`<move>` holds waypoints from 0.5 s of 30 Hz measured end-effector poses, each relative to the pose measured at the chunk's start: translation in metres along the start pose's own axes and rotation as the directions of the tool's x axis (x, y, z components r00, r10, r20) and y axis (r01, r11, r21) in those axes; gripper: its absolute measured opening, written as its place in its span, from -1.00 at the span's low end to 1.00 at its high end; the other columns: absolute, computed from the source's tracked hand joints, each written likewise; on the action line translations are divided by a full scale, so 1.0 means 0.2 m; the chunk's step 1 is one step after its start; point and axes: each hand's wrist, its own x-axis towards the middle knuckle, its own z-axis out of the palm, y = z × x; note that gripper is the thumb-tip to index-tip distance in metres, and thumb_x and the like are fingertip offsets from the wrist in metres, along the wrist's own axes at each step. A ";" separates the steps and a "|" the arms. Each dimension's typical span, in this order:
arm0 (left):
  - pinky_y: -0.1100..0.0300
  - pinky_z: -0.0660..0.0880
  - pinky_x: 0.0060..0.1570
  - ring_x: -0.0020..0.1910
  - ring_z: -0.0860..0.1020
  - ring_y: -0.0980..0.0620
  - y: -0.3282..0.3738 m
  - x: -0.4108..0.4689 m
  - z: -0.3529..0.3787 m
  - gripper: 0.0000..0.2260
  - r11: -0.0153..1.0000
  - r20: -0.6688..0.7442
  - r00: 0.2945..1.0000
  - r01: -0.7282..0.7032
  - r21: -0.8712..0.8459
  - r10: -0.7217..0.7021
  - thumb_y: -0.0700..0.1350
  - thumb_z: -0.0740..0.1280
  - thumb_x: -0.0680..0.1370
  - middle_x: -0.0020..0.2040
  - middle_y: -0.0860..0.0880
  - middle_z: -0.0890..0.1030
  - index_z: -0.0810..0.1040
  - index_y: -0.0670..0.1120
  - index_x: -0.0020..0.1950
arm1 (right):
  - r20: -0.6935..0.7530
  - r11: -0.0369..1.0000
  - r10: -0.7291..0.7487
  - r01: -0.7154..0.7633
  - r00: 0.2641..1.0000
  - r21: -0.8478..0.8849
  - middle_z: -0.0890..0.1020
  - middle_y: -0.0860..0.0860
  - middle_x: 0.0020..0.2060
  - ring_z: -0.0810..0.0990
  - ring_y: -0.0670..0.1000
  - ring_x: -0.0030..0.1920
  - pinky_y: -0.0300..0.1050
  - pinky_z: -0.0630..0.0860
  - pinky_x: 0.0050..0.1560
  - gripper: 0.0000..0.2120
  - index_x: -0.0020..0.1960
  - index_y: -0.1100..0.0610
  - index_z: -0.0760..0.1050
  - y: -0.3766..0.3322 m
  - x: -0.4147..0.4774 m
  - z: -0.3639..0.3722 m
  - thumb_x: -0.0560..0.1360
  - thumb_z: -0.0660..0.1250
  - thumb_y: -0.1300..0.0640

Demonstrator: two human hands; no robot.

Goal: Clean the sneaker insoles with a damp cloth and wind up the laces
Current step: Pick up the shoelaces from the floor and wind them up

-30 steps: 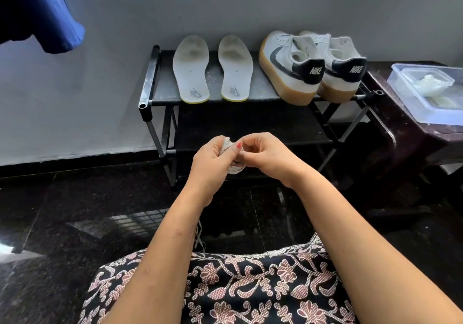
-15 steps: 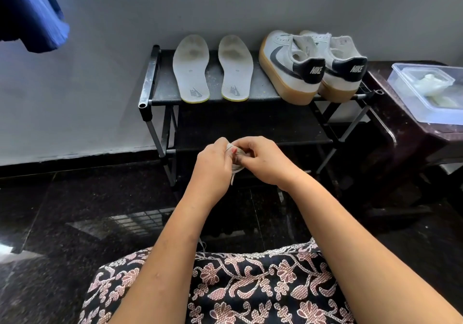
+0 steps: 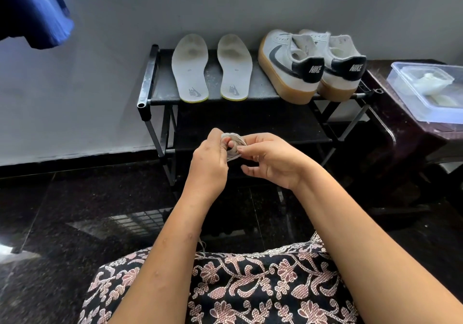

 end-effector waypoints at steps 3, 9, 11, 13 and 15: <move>-0.09 0.59 -0.22 -0.09 0.55 0.02 0.00 0.00 0.00 -0.84 1.000 0.006 1.000 -0.003 0.014 0.003 -0.05 0.07 0.65 -0.09 0.00 0.53 0.41 -0.01 -0.02 | -0.029 1.000 -0.011 0.011 1.000 0.008 0.59 0.02 -0.04 0.51 -0.14 -0.08 -0.19 0.46 -0.11 -0.74 0.11 0.22 0.56 -0.01 0.00 0.01 0.50 0.17 0.32; -0.13 0.57 -0.24 -0.12 0.56 -0.02 0.01 -0.01 -0.01 -0.86 0.999 0.055 0.998 -0.001 0.036 -0.001 -0.04 0.07 0.64 -0.11 -0.02 0.56 0.37 0.00 -0.05 | -0.068 0.996 -0.027 0.022 0.997 -0.086 0.60 -0.05 -0.15 0.53 -0.14 -0.07 -0.20 0.42 -0.10 -0.87 0.02 0.11 0.56 0.03 0.02 0.05 0.52 0.28 0.24; -0.13 0.57 -0.23 -0.12 0.57 -0.04 0.01 -0.01 -0.02 -0.87 1.000 0.077 0.997 0.014 0.021 -0.016 -0.09 0.07 0.63 -0.12 -0.03 0.56 0.37 0.00 -0.05 | -0.087 0.989 -0.042 0.029 0.995 -0.143 0.61 -0.07 -0.13 0.53 -0.15 -0.05 -0.18 0.41 -0.07 -0.86 0.07 0.11 0.58 0.04 0.02 0.05 0.53 0.31 0.17; -0.15 0.57 -0.23 -0.11 0.57 -0.09 0.02 -0.01 -0.03 -0.86 0.999 0.103 0.994 0.034 -0.009 -0.033 -0.13 0.07 0.62 -0.12 -0.05 0.56 0.38 -0.01 -0.06 | -0.107 0.978 -0.062 0.039 0.992 -0.203 0.61 -0.07 -0.13 0.53 -0.15 -0.07 -0.17 0.40 -0.06 -0.83 0.08 0.12 0.59 0.04 0.02 0.05 0.53 0.33 0.10; -0.15 0.57 -0.23 -0.10 0.57 -0.12 0.03 -0.02 -0.03 -0.85 0.998 0.126 0.991 0.048 -0.027 -0.044 -0.11 0.06 0.63 -0.13 -0.05 0.57 0.39 -0.02 -0.05 | -0.114 0.970 -0.069 0.040 0.991 -0.242 0.61 -0.09 -0.19 0.53 -0.19 -0.14 -0.17 0.41 -0.06 -0.81 0.00 0.08 0.58 0.03 0.01 0.06 0.53 0.31 -0.02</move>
